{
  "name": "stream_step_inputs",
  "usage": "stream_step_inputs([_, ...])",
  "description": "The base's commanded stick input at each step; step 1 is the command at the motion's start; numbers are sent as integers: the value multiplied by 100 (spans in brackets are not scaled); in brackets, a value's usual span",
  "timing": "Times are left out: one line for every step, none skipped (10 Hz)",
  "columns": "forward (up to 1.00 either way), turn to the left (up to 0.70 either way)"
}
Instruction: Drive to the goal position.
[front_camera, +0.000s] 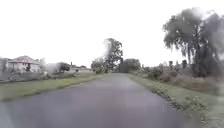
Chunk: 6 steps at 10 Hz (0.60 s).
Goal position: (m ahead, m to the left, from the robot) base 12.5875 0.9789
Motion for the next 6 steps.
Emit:
stream_step_inputs([85, 0])
stream_step_inputs([85, 0])
stream_step_inputs([85, 0])
stream_step_inputs([85, 0])
stream_step_inputs([85, 0])
stream_step_inputs([85, 0])
